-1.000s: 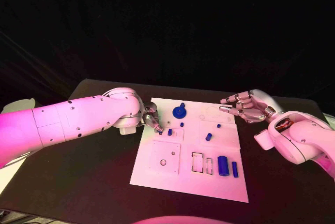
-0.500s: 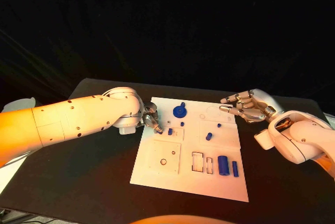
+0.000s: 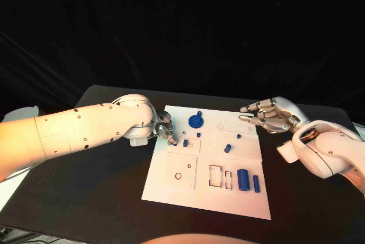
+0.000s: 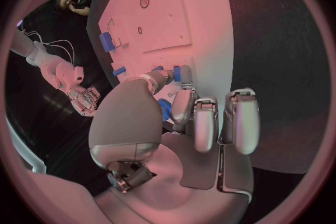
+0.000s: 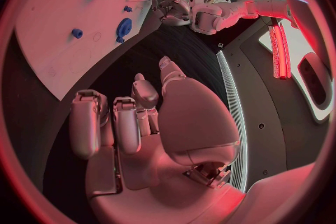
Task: Assemble the parts on the task board
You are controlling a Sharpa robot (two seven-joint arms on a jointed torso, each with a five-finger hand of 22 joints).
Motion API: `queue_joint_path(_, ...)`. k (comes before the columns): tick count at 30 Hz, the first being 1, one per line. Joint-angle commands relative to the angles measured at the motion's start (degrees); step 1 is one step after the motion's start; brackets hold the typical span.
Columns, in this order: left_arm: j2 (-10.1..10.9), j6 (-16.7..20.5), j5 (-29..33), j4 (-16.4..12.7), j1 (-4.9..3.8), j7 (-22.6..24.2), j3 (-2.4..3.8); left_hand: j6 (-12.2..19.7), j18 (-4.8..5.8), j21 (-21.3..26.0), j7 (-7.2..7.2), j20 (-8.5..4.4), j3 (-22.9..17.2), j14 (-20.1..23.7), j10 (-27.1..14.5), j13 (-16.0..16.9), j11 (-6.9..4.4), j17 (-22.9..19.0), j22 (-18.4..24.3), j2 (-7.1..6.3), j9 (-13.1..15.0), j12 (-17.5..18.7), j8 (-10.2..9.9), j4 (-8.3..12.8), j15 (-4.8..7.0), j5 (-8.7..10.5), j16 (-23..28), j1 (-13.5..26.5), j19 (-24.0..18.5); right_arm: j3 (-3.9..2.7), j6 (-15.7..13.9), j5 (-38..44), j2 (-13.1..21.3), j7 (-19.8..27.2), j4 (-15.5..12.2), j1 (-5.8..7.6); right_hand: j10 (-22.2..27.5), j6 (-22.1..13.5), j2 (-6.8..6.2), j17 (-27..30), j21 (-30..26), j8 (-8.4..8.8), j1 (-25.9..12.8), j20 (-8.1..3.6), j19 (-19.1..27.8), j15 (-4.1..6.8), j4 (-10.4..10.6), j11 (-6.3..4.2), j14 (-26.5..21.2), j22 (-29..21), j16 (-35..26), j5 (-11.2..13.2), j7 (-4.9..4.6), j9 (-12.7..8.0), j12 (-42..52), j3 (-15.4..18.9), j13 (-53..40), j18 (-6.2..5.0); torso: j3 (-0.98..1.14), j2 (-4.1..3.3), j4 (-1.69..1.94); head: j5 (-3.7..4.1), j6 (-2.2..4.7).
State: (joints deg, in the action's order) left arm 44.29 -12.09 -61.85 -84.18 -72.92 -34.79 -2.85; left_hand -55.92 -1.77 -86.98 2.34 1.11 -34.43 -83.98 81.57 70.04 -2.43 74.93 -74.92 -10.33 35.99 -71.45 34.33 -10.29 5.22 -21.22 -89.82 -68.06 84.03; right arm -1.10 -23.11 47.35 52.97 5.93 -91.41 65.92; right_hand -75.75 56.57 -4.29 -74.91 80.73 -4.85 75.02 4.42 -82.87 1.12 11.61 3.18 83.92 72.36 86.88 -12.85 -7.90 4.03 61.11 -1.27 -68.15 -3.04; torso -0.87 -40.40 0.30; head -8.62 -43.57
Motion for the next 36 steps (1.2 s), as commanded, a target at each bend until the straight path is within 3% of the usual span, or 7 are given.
queue_joint_path(1, -0.22, -1.85, -0.40, 0.09, 0.18, -0.70, -0.13, -0.89, 0.91, -0.39, -0.79, -0.28, -7.66, -6.02, 0.39, 0.05, -0.14, 15.07, -12.35, 0.48, -0.03, -0.24, 0.24, 8.06, 0.24, -0.31, -0.18, 0.14, 4.53, 0.00, 0.73, 0.21, -0.04, 0.18, -0.06, -0.05, -0.11, 0.29, 0.34, -10.98, -0.31, -0.24, -0.35, 0.11, 0.25, 0.24, -0.14, -0.22, 5.04, -0.04, -0.19, -0.38, -0.06, -0.06, 0.33, 0.35, -0.07, -0.66, -0.01, 0.00, -0.02, 0.03, -0.03)
queue_joint_path(19, -3.06, -4.04, -0.35, 3.15, 0.35, -2.93, -0.12, -1.01, 0.89, -0.31, -0.80, -0.28, -7.73, -6.02, 0.43, 0.09, -0.15, 15.07, -12.28, 0.58, -0.08, -0.26, 0.18, 8.15, 0.25, -0.55, -0.18, 0.31, 4.49, 0.00, 0.75, 0.21, -0.05, 0.20, -0.16, -0.05, -0.11, 0.29, 0.34, -10.98, -0.31, -0.24, -0.35, 0.11, 0.25, 0.24, -0.14, -0.22, 5.04, -0.04, -0.19, -0.38, -0.06, -0.06, 0.33, 0.35, -0.07, -0.66, -0.01, -0.06, -0.09, 0.16, -0.26)
queue_joint_path(36, -3.82, -5.53, 0.77, 4.30, 0.46, -5.28, -0.12, -1.23, 0.76, 0.07, -0.80, -0.29, -7.78, -6.02, 0.50, 0.18, -0.11, 15.07, -11.90, 0.99, -0.16, -0.28, 0.03, 8.16, 0.21, -1.17, -0.18, 1.34, 4.28, 0.00, 0.84, 0.21, 0.03, 0.13, -0.21, -0.05, -0.12, 0.31, 0.38, -10.97, -0.32, -0.25, -0.29, 0.10, 0.24, 0.24, -0.15, -0.22, 5.04, -0.05, -0.20, -0.41, -0.05, -0.06, 0.37, 0.47, -0.07, -0.66, 0.01, 0.02, -0.01, 0.15, -0.34)
